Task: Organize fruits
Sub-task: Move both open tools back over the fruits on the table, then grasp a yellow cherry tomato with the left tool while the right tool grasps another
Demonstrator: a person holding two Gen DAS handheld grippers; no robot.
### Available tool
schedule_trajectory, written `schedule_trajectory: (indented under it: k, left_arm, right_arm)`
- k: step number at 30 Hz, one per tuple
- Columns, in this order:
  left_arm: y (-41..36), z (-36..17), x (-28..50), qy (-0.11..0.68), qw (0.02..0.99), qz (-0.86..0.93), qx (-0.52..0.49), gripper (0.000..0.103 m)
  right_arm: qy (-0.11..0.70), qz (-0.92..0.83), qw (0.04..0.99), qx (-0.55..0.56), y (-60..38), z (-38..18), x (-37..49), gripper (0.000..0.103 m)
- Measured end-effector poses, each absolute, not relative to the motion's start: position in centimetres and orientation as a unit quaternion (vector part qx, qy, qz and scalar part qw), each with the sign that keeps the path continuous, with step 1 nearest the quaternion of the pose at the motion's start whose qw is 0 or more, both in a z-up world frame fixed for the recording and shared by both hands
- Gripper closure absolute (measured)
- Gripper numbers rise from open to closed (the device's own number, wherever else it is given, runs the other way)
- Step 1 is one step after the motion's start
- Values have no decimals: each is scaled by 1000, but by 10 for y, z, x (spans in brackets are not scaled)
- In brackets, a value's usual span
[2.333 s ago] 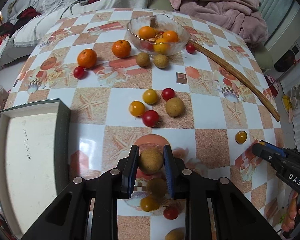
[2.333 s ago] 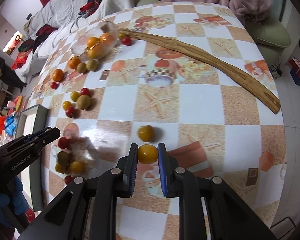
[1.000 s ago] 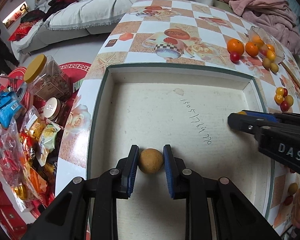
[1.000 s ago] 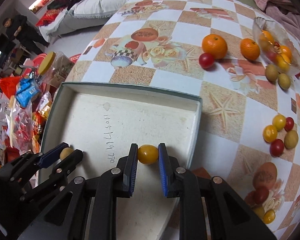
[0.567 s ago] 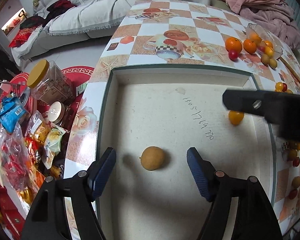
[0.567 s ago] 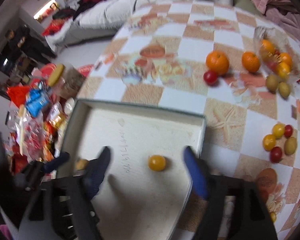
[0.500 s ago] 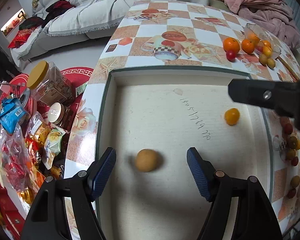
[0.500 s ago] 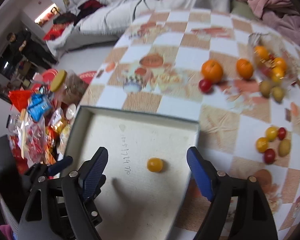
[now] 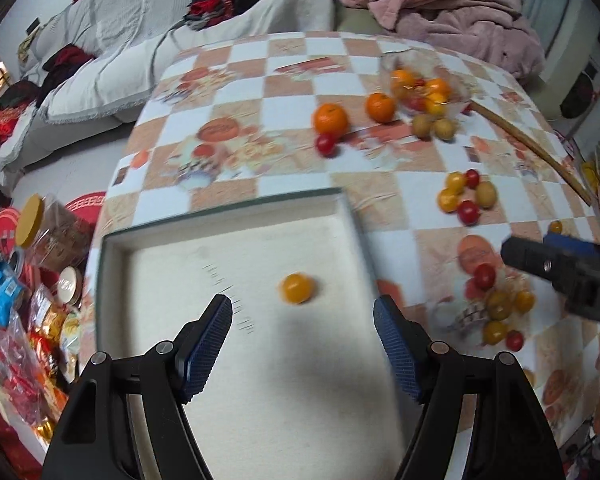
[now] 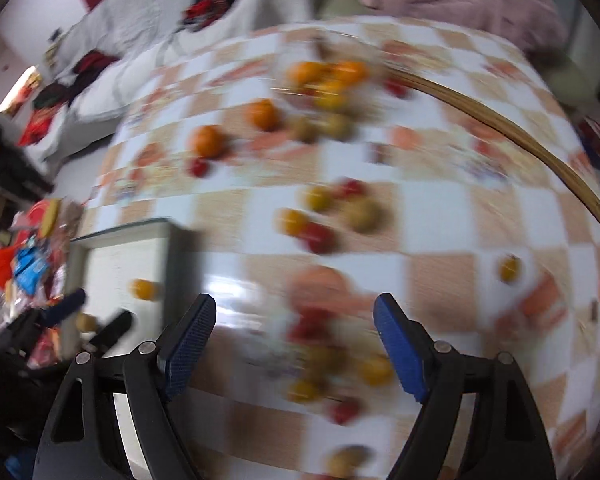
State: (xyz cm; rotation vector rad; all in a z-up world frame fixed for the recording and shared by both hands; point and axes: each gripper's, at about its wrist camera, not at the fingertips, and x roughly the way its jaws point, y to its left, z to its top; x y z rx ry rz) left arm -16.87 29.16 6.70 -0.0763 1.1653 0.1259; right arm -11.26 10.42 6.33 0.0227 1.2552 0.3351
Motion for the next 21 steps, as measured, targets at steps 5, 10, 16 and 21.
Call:
schedule_trajectory:
  k: [5, 10, 16, 21]
  left_arm:
    - [253, 69, -140, 541, 840, 30, -18, 28]
    - [223, 53, -108, 544, 839, 20, 6, 29]
    - [208, 30, -89, 560, 828, 20, 25, 29]
    - [204, 16, -82, 568, 822, 21, 31, 29]
  right_arm:
    - [596, 102, 796, 24, 42, 51, -110, 19]
    - [596, 80, 798, 26, 8, 45, -105, 19]
    - [597, 73, 799, 18, -13, 33, -93, 19]
    - [599, 71, 797, 3, -19, 21, -88, 20]
